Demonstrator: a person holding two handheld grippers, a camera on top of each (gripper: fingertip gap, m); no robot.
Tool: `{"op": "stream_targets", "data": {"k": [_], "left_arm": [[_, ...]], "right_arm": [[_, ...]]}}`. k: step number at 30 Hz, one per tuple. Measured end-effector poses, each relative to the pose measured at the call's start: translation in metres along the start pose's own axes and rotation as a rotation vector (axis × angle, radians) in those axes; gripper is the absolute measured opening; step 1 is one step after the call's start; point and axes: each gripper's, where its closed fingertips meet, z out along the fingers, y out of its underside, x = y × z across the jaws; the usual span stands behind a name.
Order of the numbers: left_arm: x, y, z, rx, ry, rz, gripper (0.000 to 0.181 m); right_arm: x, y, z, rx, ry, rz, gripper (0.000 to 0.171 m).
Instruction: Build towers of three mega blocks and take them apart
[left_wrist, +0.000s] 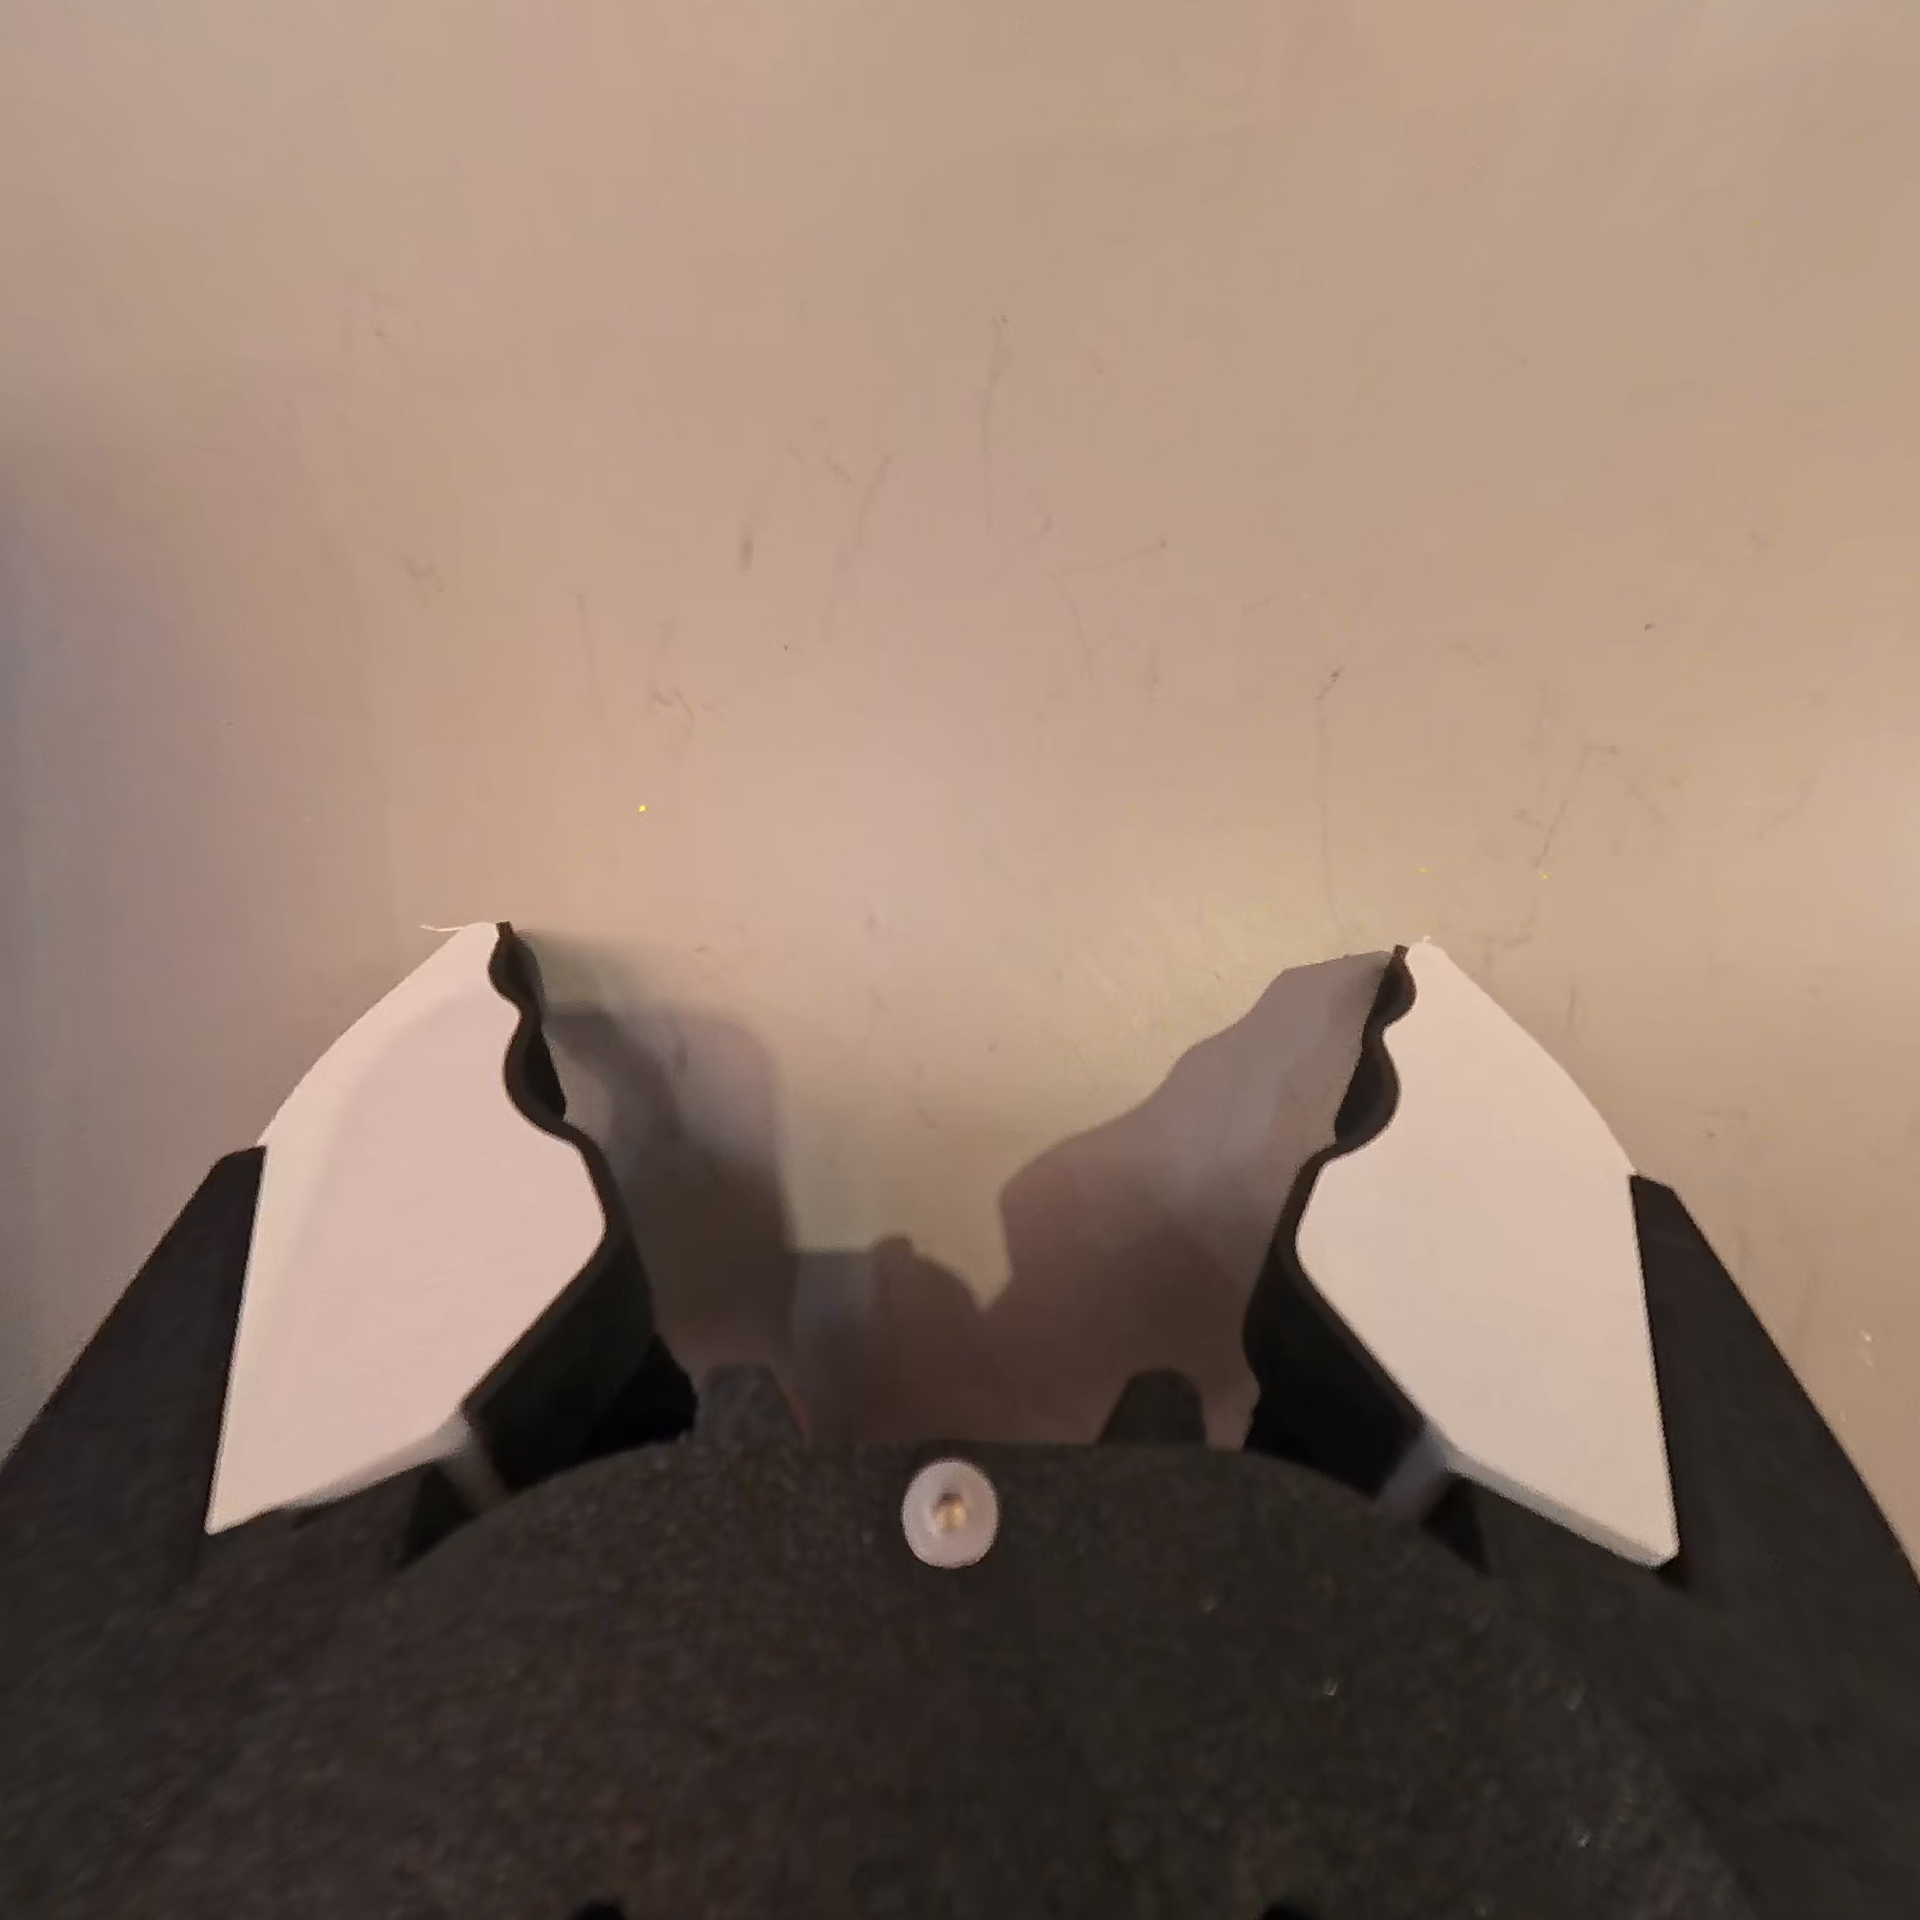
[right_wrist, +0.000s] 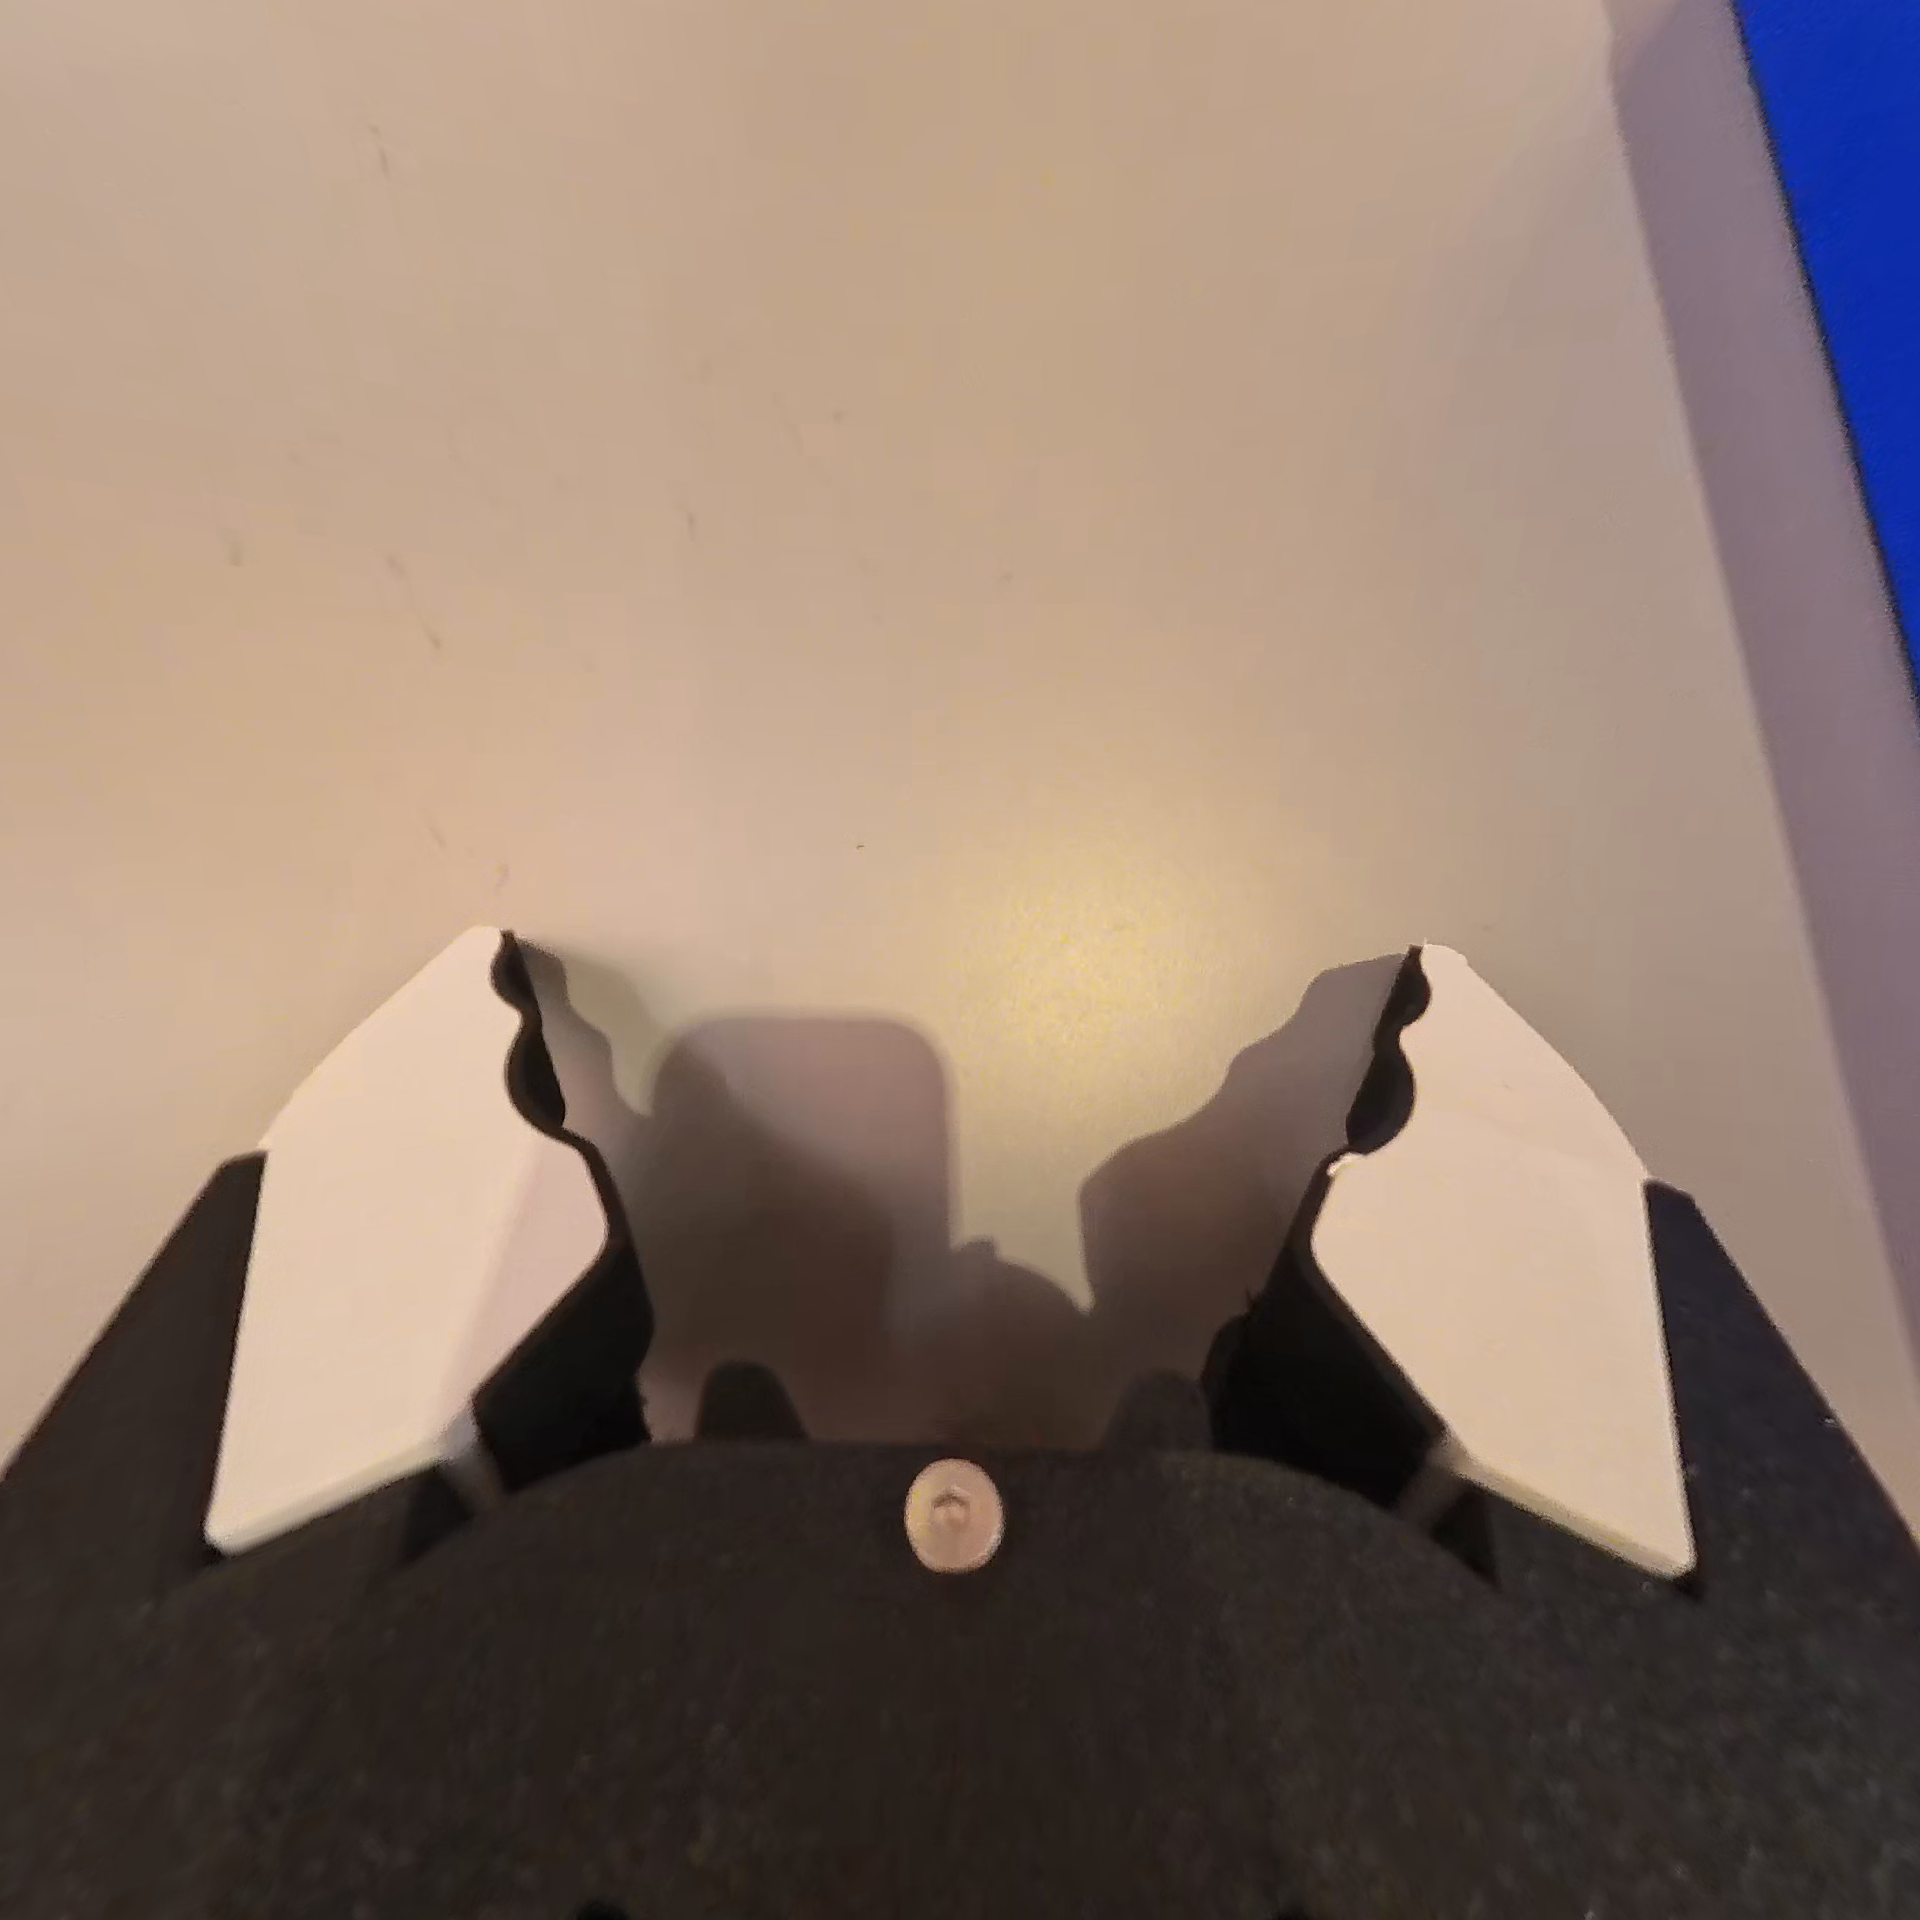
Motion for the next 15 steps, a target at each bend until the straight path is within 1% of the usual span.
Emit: {"op": "stream_targets", "data": {"k": [15], "left_arm": [[-0.0005,-0.0027,0.0027,-0.003,0.026,0.03,0.146]], "right_arm": [[-0.0007,-0.0007,0.0011,0.0,-0.013,-0.016,0.146]]}}
